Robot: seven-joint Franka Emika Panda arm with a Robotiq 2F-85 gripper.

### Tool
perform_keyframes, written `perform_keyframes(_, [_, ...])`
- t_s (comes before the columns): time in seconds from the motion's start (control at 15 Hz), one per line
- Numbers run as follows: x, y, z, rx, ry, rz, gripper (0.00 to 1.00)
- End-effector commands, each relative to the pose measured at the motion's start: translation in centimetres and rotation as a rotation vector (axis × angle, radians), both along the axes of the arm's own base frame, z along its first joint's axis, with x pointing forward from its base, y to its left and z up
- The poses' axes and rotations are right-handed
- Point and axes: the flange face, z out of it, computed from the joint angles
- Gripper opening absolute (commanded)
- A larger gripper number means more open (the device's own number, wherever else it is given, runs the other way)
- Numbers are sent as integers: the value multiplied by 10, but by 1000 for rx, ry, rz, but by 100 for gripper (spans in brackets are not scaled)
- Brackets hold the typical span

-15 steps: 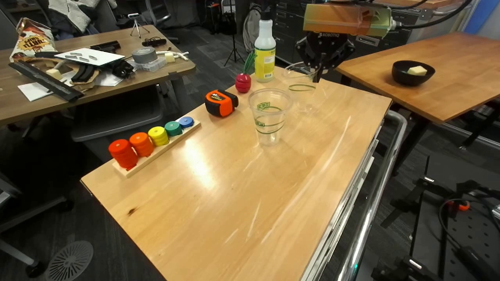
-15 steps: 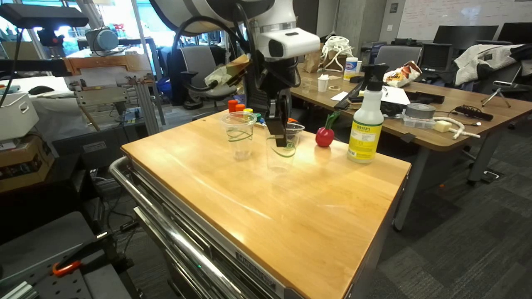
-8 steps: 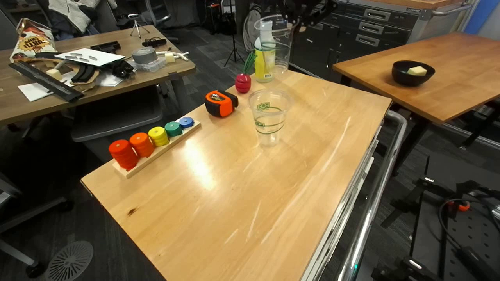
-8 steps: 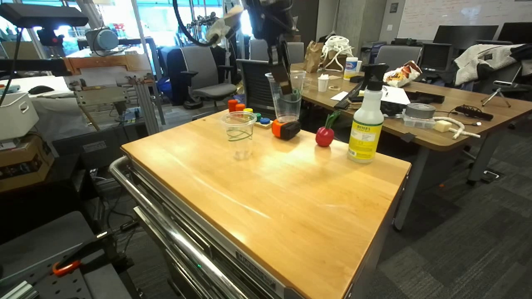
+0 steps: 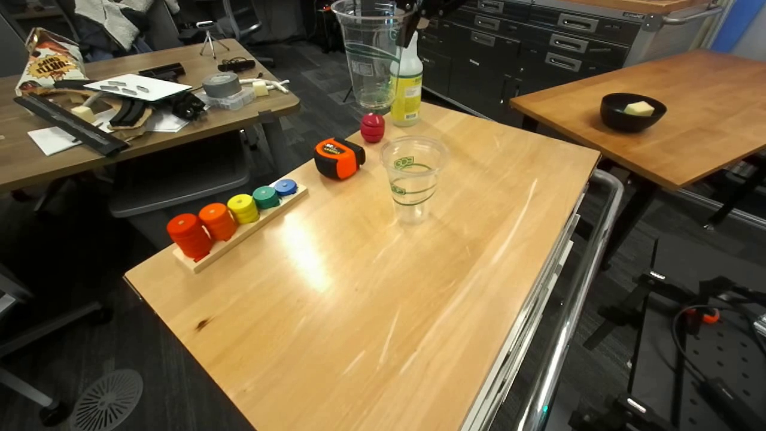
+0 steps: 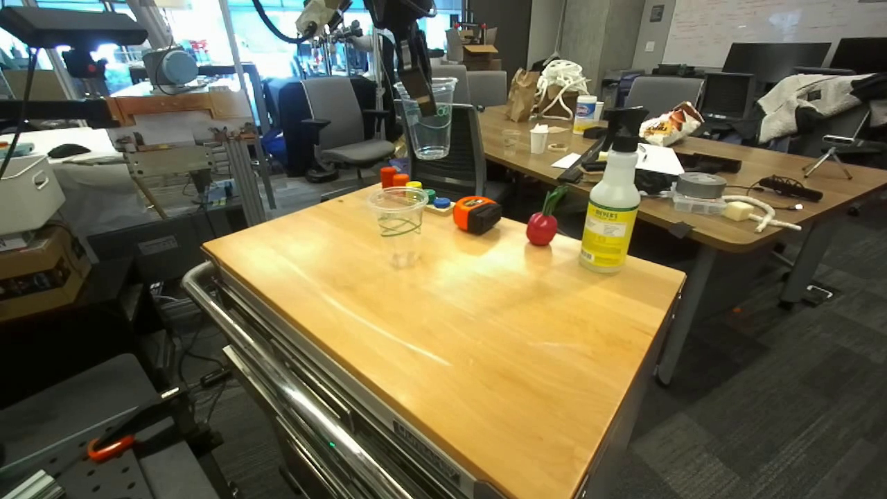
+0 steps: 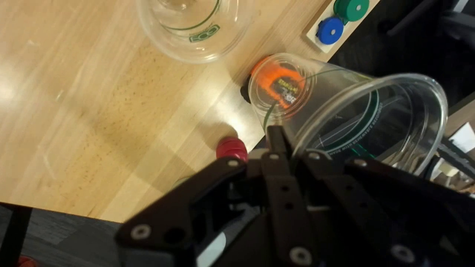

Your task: Stack the cups into the middle cup

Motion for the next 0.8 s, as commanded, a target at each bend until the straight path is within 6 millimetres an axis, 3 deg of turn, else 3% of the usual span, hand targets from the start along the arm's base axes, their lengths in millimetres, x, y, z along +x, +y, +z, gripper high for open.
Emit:
perform_keyframes(0.0, [-15, 10, 8, 19, 8, 35, 1])
perform_keyframes(0.53, [-44, 19, 6, -6, 89, 43, 1])
perform_keyframes(0.73, [-49, 18, -6, -16, 106, 55, 1])
